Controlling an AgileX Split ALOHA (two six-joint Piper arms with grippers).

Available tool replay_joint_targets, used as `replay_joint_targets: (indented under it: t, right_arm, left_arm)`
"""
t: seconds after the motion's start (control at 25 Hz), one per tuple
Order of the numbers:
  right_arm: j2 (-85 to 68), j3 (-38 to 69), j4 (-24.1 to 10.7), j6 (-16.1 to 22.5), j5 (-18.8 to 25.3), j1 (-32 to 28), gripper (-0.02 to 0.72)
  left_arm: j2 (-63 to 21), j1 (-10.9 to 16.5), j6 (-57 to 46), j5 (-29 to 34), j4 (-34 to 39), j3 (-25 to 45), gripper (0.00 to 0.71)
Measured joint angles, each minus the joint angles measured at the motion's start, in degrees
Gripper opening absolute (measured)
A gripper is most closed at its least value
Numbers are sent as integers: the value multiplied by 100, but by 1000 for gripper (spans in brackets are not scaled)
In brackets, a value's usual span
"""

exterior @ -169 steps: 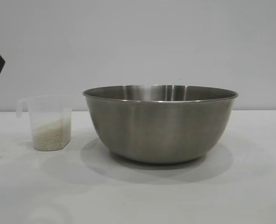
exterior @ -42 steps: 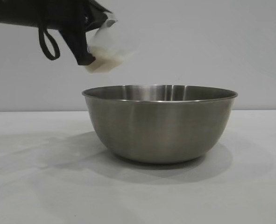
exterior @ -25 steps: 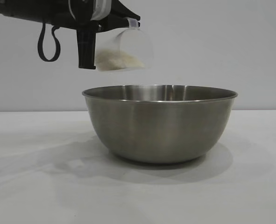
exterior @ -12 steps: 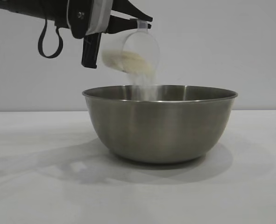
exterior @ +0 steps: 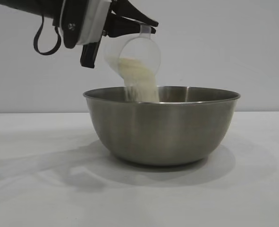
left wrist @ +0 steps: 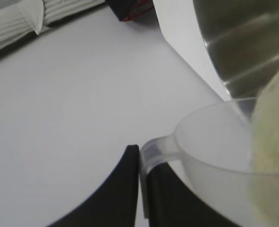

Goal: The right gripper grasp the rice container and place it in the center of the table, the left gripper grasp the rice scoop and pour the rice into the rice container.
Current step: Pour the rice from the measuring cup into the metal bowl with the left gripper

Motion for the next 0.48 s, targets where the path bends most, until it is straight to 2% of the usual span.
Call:
replay_joint_targets:
  t: [0.48]
  right_arm:
    - [0, 0, 0, 0, 0, 0, 295]
  left_arm:
    - [-29, -155, 203, 157, 24, -9, 0]
